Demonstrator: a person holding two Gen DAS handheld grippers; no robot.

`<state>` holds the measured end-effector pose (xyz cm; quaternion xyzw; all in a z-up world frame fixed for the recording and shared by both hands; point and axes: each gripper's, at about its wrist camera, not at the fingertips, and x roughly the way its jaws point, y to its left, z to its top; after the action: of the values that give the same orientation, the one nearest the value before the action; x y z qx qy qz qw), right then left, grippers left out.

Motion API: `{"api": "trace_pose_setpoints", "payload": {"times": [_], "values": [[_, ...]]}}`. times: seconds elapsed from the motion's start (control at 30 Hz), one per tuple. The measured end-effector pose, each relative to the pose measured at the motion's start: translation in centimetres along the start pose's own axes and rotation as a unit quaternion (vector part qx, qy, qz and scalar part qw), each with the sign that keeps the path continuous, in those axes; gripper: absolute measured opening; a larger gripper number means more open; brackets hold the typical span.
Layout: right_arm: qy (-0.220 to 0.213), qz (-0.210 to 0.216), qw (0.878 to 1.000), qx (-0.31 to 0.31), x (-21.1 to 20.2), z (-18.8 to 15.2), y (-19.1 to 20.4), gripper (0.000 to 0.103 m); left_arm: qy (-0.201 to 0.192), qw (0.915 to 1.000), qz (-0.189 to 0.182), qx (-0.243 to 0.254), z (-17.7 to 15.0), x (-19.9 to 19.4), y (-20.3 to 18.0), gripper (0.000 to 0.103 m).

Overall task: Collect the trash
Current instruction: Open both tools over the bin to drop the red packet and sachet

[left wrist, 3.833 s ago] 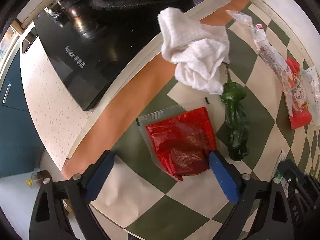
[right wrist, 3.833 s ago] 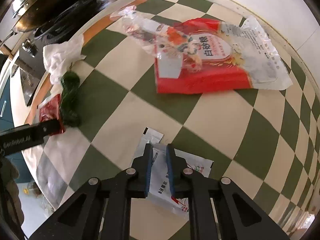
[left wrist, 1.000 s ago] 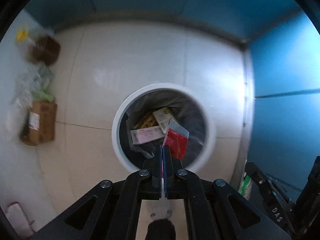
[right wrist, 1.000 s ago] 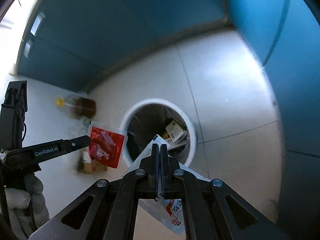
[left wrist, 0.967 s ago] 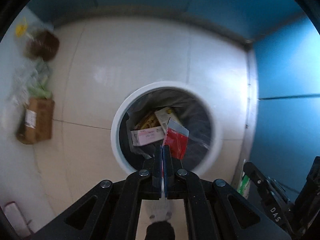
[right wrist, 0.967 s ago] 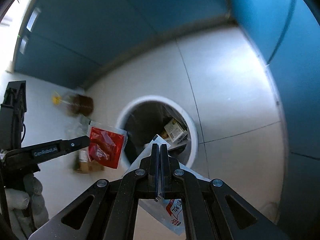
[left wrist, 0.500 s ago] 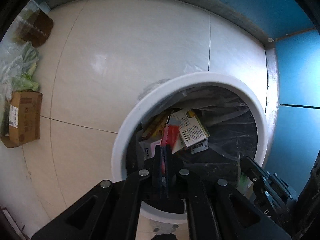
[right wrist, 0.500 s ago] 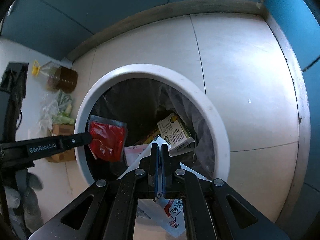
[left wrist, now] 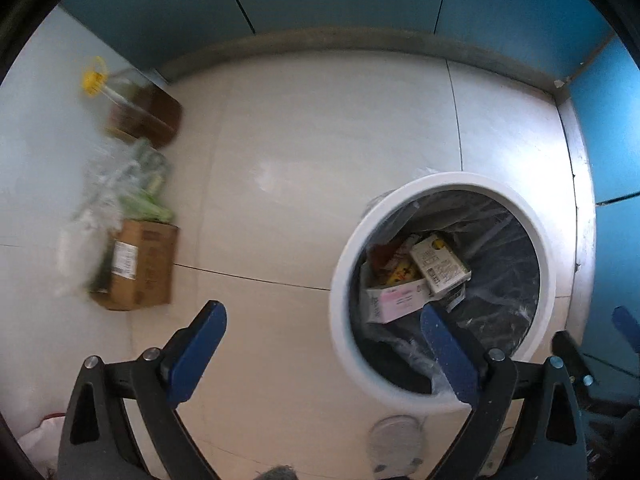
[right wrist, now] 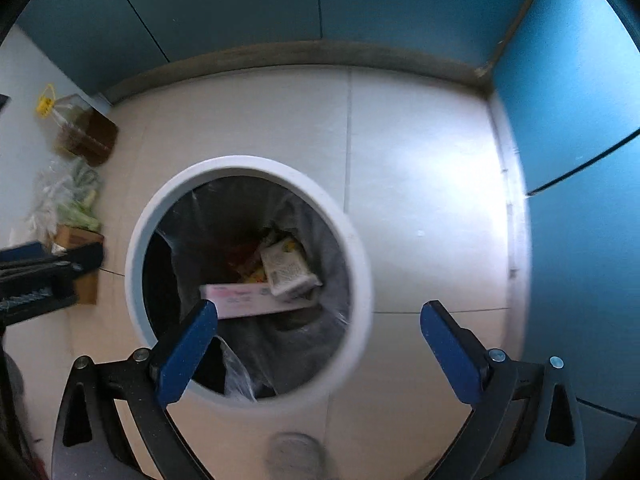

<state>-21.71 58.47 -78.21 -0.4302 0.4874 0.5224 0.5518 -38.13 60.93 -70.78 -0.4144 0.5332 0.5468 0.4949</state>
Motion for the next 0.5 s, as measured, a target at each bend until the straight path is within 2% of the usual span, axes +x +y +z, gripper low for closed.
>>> {"api": "trace_pose_setpoints", "payload": {"times": [0.1, 0.23, 0.5], "values": [[0.005, -0.008, 1.000, -0.001, -3.0, -0.6, -0.1, 0.103, -0.019, 0.9997, 0.016, 0.001, -1.0, -3.7, 0.8, 0.100], [-0.001, -0.011, 1.000, 0.003, -8.9, -1.3, -0.5, 0.103, -0.025, 0.9996, 0.010, -0.009, -2.5, -9.6, 1.8, 0.100], [-0.021, 0.009, 1.000, 0.014, -23.8, -2.2, -0.6, 0.103, -0.053, 0.9981, -0.013, -0.029, -5.8, -23.6, 3.7, 0.100]]}}
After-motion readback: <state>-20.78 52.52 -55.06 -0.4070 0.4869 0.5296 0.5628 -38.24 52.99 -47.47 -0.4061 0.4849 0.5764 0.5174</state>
